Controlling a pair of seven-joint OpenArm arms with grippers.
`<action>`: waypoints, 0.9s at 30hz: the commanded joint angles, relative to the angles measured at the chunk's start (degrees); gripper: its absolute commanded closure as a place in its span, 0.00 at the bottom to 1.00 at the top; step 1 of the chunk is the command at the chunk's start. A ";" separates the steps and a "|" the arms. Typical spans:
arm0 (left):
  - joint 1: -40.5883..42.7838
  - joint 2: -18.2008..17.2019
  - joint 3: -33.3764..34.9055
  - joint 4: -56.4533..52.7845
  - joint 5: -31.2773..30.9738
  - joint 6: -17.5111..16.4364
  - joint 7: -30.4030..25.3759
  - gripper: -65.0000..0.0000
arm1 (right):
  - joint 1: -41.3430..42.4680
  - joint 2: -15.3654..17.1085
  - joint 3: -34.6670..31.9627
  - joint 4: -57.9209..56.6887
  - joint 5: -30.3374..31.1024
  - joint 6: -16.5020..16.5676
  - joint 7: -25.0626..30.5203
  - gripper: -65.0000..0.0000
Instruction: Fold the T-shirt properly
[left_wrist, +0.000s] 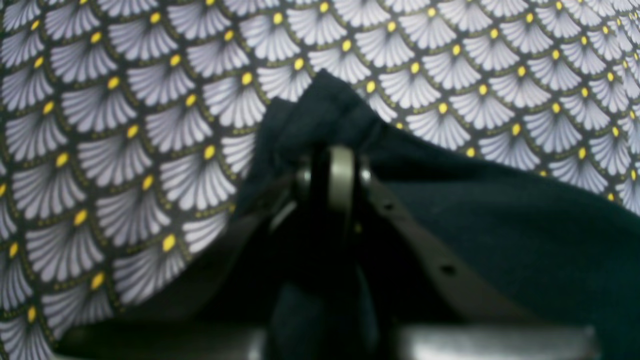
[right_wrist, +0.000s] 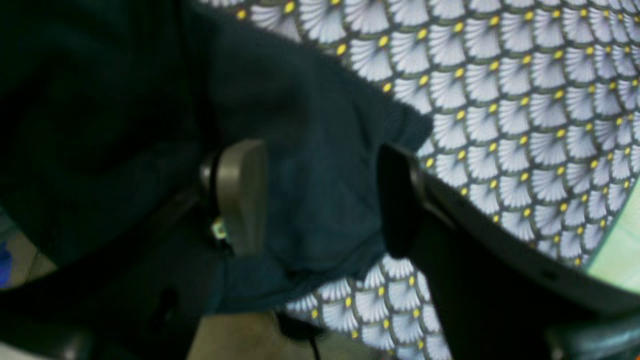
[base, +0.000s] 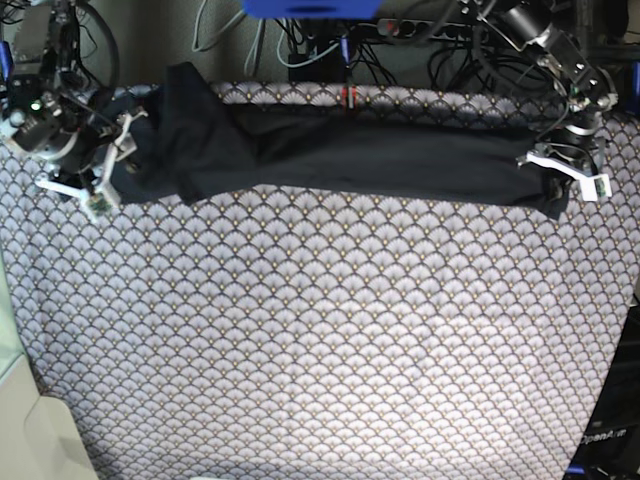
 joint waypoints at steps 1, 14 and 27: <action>0.64 -0.76 -0.47 -0.25 4.60 3.40 4.83 0.93 | -1.87 -0.28 1.73 1.02 -0.19 0.17 0.08 0.44; 0.46 -1.90 2.34 -0.25 4.60 3.92 4.83 0.93 | -16.02 -1.51 4.46 3.30 16.33 0.17 7.46 0.44; 0.46 -2.34 2.34 -0.25 4.60 4.01 4.92 0.93 | -24.02 -1.51 1.82 3.22 16.25 0.17 15.02 0.44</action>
